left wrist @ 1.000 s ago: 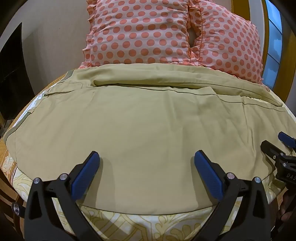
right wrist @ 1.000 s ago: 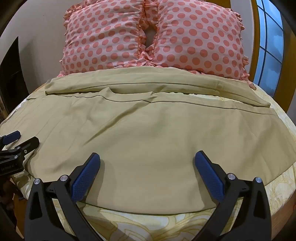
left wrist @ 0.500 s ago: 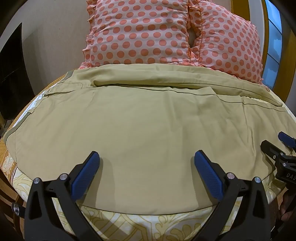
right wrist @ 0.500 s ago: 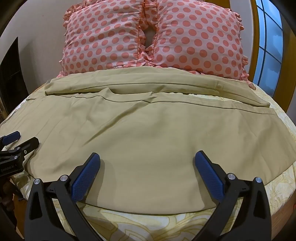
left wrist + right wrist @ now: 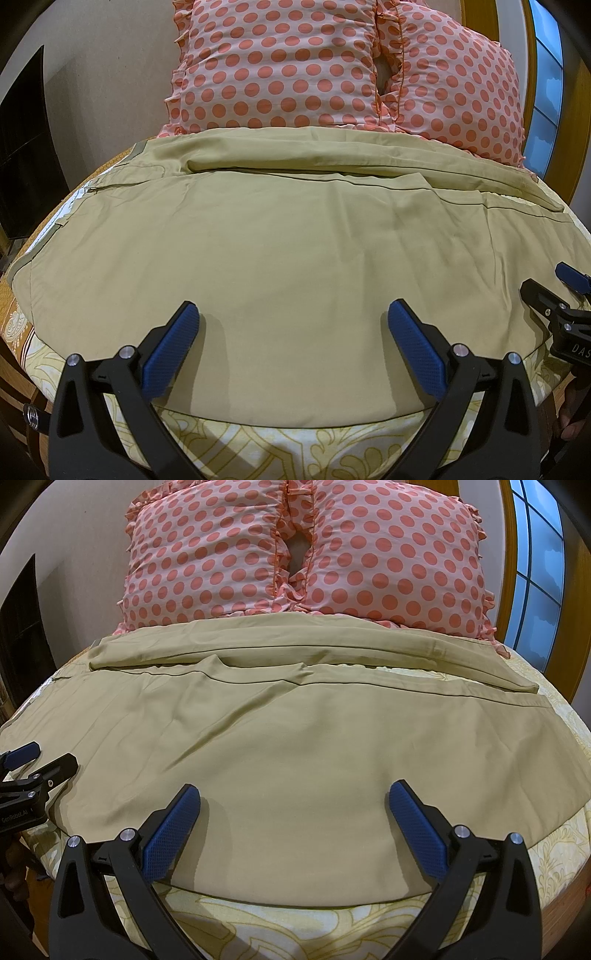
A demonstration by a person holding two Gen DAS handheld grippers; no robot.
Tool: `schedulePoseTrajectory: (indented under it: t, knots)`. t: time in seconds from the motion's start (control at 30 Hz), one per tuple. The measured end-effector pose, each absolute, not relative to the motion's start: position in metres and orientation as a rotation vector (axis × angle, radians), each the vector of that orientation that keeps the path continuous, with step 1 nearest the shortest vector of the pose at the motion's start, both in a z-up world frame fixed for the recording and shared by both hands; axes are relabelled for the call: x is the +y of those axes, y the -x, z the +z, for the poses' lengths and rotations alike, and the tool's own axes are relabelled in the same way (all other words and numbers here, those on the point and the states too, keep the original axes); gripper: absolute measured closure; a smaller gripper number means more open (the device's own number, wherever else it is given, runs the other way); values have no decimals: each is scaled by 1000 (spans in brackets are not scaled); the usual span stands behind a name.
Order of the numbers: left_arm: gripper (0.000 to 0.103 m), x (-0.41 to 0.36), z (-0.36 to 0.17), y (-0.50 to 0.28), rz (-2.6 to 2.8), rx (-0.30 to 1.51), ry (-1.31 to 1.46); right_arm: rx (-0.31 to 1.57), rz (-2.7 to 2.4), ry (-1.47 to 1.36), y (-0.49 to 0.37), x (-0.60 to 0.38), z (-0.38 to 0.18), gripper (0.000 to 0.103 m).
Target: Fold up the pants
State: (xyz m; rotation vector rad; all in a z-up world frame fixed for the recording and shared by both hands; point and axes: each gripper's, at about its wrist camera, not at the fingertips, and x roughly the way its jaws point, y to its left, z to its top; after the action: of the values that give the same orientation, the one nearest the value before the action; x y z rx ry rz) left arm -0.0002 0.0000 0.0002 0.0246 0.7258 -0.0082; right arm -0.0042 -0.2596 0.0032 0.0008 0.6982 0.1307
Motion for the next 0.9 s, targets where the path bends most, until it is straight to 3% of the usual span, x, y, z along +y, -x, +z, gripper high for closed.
schedulePoseTrajectory:
  t: [0.9]
  knots:
    - [2,0,0,0,-8,724,-25,693,110,-7,5,-260,3,1]
